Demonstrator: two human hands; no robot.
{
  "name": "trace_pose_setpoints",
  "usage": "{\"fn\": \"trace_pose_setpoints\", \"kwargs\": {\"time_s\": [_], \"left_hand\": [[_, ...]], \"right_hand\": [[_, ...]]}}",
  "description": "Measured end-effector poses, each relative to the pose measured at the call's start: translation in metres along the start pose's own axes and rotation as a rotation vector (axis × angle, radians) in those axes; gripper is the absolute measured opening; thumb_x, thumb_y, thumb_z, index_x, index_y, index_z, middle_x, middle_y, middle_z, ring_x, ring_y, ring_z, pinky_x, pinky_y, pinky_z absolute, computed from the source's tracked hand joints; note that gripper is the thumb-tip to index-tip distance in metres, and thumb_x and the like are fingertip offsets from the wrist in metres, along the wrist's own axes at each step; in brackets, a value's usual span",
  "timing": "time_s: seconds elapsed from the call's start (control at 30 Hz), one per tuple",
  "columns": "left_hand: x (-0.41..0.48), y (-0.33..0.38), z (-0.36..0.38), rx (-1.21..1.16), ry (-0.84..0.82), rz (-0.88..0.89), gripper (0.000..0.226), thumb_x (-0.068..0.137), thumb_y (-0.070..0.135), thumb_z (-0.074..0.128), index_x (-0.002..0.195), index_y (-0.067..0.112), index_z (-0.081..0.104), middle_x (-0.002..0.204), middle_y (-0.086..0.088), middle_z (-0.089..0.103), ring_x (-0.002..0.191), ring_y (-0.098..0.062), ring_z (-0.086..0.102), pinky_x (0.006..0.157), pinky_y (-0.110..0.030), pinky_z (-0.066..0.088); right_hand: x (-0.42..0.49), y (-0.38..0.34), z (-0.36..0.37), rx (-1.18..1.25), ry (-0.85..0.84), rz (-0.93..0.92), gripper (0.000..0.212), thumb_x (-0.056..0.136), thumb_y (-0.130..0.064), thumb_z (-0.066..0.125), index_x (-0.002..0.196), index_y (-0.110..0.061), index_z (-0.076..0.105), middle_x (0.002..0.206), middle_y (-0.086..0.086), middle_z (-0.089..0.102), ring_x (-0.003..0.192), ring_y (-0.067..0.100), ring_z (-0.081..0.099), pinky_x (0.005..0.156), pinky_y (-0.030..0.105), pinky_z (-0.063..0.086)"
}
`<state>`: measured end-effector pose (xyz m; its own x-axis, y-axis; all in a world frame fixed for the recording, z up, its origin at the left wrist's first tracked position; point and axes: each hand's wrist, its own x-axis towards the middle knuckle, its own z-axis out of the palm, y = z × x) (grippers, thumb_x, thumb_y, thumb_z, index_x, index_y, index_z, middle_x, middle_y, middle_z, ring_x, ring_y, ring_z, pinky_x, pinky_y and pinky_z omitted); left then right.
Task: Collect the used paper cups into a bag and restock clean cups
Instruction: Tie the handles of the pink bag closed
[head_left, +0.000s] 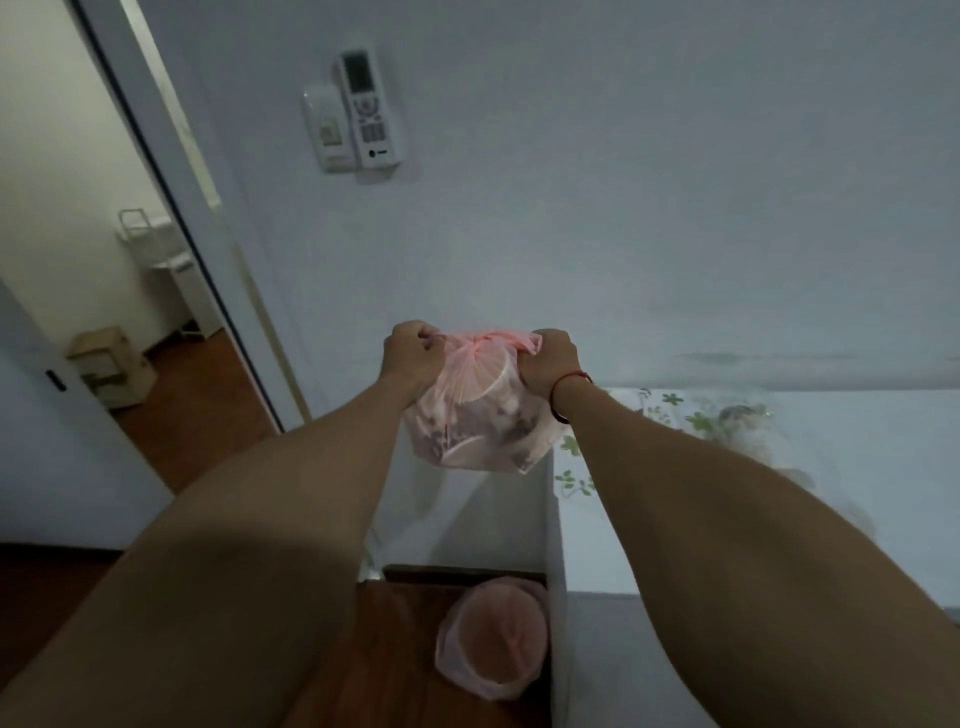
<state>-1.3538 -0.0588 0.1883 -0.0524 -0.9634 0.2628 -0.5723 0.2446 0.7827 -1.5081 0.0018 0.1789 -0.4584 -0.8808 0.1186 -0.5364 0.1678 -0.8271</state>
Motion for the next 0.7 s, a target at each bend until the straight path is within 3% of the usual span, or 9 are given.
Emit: {"fn": "trace_pose_setpoints", "kwargs": {"time_s": [0.1,0.2,0.27,0.37,0.43,0.6,0.7], "left_hand": [[0.034,-0.043,0.001,0.029,-0.050,-0.024,0.022,0.091,0.011,0.055,0.101,-0.001,0.071,0.105,-0.018,0.071,0.103,-0.027,0.065,0.079,-0.020,0.041],[0.074,-0.091,0.012,0.062,-0.144,-0.073,0.020,0.090,0.012,0.056,0.093,-0.001,0.071,0.097,-0.019,0.071,0.095,-0.027,0.065,0.080,-0.027,0.048],[0.099,-0.123,0.029,0.103,-0.247,-0.089,0.017,0.089,0.013,0.055,0.086,0.005,0.069,0.087,-0.016,0.067,0.086,-0.024,0.062,0.079,-0.030,0.050],[0.119,-0.180,0.055,0.163,-0.403,-0.119,0.014,0.087,0.012,0.055,0.079,0.011,0.066,0.080,-0.011,0.061,0.078,-0.021,0.058,0.072,-0.026,0.046],[0.126,-0.226,0.069,0.209,-0.466,-0.160,0.017,0.086,0.011,0.054,0.080,0.005,0.069,0.084,-0.016,0.065,0.082,-0.026,0.061,0.072,-0.027,0.046],[0.132,-0.345,0.098,0.305,-0.570,-0.243,0.025,0.088,0.008,0.052,0.093,-0.008,0.071,0.102,-0.024,0.069,0.101,-0.033,0.064,0.075,-0.029,0.045],[0.133,-0.416,0.124,0.299,-0.607,-0.262,0.024,0.086,0.006,0.055,0.091,-0.011,0.071,0.098,-0.027,0.070,0.099,-0.033,0.066,0.076,-0.030,0.047]], "right_hand": [[0.021,0.001,0.045,0.013,-0.037,0.053,0.040,0.090,-0.012,0.055,0.051,-0.015,0.044,0.062,0.011,0.053,0.076,0.018,0.052,0.063,0.022,0.033],[0.047,0.016,0.097,0.048,-0.071,0.148,0.022,0.090,-0.014,0.056,0.077,-0.001,0.068,0.091,0.023,0.069,0.087,0.027,0.063,0.066,0.022,0.035],[0.065,0.035,0.133,0.036,-0.086,0.205,0.024,0.090,-0.016,0.057,0.093,0.004,0.071,0.102,0.024,0.070,0.098,0.030,0.065,0.069,0.021,0.036],[0.077,0.072,0.188,-0.071,-0.126,0.309,0.028,0.089,-0.021,0.059,0.098,0.002,0.072,0.105,0.020,0.071,0.094,0.027,0.064,0.062,0.018,0.036],[0.082,0.098,0.230,-0.146,-0.168,0.357,0.028,0.089,-0.022,0.059,0.100,0.000,0.072,0.106,0.019,0.071,0.094,0.026,0.065,0.063,0.018,0.037],[0.080,0.148,0.335,-0.284,-0.348,0.404,0.028,0.091,-0.020,0.055,0.107,-0.004,0.071,0.116,0.018,0.068,0.110,0.031,0.062,0.088,0.030,0.046],[0.079,0.189,0.391,-0.346,-0.444,0.427,0.030,0.094,-0.021,0.049,0.115,-0.006,0.065,0.121,0.012,0.065,0.105,0.023,0.062,0.086,0.028,0.046]]}}
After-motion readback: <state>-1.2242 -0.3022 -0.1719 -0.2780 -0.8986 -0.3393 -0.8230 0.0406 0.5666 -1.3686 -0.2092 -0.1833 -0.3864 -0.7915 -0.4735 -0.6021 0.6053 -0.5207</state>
